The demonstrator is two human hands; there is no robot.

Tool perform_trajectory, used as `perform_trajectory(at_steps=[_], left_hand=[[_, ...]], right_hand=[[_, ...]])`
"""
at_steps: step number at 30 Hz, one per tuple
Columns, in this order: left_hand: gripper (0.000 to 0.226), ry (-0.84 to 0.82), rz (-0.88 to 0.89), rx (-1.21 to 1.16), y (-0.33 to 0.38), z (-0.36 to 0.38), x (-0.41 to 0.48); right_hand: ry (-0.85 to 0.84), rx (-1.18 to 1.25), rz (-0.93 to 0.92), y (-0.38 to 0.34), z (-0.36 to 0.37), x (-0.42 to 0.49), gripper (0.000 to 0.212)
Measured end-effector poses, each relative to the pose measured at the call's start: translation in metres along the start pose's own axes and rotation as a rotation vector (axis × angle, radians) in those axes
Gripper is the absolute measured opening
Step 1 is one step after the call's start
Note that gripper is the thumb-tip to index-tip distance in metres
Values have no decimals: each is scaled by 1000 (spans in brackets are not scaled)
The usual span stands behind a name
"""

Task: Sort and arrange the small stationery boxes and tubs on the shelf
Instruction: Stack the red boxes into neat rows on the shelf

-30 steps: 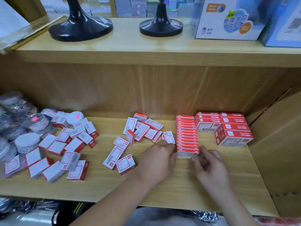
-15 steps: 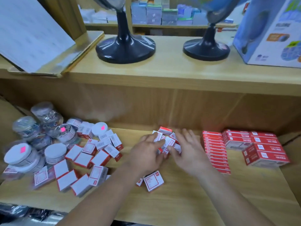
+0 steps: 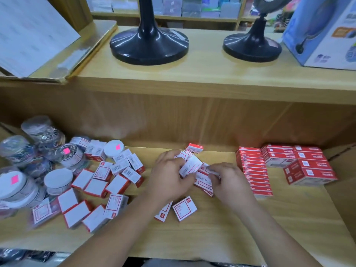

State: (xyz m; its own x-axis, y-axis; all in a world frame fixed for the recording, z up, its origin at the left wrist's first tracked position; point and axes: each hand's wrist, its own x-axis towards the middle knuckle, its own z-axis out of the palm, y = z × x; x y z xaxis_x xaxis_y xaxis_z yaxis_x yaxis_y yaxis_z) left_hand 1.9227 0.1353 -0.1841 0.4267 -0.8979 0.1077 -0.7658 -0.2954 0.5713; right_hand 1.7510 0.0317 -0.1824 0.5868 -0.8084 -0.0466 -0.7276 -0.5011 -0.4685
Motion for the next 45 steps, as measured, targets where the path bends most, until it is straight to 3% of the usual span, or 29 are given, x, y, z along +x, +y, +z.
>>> perform_trajectory(at_steps=[2, 6, 11, 14, 16, 21, 24, 26, 30, 34, 40, 45], left_hand=[[28, 58, 2, -91, 1, -8, 0], [23, -42, -101, -192, 8, -21, -5], [20, 11, -4, -195, 23, -28, -15], [10, -104, -29, -494, 37, -22, -19], [16, -184, -53, -615, 45, -9, -21], [22, -345, -120, -645, 64, 21, -31], [21, -435, -111, -630, 67, 39, -36], [21, -461, -104, -606, 68, 46, -39], [37, -379, 44, -532, 68, 56, -46], [35, -344, 191, -370, 61, 62, -53], [60, -440, 259, -212, 61, 48, -55], [35, -383, 301, 21, 57, 50, -58]], right_hand=[[-4, 47, 27, -6, -7, 6, 38], [-41, 107, 19, -8, -11, 11, 46], [211, 306, -63, -5, -37, -18, 24], [178, 638, 94, 6, -52, -47, 19], [156, 868, 177, 15, -60, -67, 16], [161, 1002, 310, 46, -69, -106, 23], [285, 932, 372, 68, -64, -118, 23], [346, 831, 308, 79, -65, -123, 23], [306, 499, 109, 89, -64, -123, 36], [278, 338, 96, 100, -40, -114, 37], [349, 421, 126, 106, -32, -119, 51], [386, 520, 271, 124, -26, -122, 45]])
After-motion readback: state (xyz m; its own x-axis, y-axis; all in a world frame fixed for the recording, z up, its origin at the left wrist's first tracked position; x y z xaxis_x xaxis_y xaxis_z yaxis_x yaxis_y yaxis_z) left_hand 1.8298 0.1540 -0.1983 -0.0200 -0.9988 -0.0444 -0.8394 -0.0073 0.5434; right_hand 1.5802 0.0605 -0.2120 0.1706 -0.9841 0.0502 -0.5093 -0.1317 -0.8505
